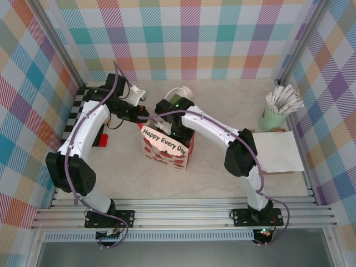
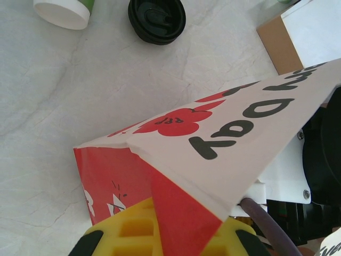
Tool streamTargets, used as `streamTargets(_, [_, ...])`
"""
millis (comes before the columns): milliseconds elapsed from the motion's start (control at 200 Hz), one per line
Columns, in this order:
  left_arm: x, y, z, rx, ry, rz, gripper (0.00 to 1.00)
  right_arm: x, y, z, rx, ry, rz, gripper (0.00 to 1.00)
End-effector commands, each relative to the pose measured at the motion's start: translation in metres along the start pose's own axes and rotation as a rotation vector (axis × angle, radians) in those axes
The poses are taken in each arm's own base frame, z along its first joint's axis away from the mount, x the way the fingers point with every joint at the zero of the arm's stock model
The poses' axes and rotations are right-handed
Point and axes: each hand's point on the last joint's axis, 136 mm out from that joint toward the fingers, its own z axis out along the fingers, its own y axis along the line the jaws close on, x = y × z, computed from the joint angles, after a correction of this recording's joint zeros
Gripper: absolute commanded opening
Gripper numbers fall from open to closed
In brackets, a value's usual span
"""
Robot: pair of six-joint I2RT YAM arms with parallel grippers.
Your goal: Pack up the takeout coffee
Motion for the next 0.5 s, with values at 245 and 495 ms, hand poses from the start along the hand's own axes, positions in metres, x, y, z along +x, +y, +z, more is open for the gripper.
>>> streamTargets(245, [-0.009, -0.007, -0.016, -0.011, -0.068, 0.062, 0.00, -0.005, 0.004, -0.032, -0.026, -0.104, 0.026, 0.86])
streamTargets(495, [-0.013, -0.012, -0.027, -0.029, -0.103, 0.088, 0.00, -0.005, 0.005, -0.035, -0.026, -0.124, 0.026, 0.90])
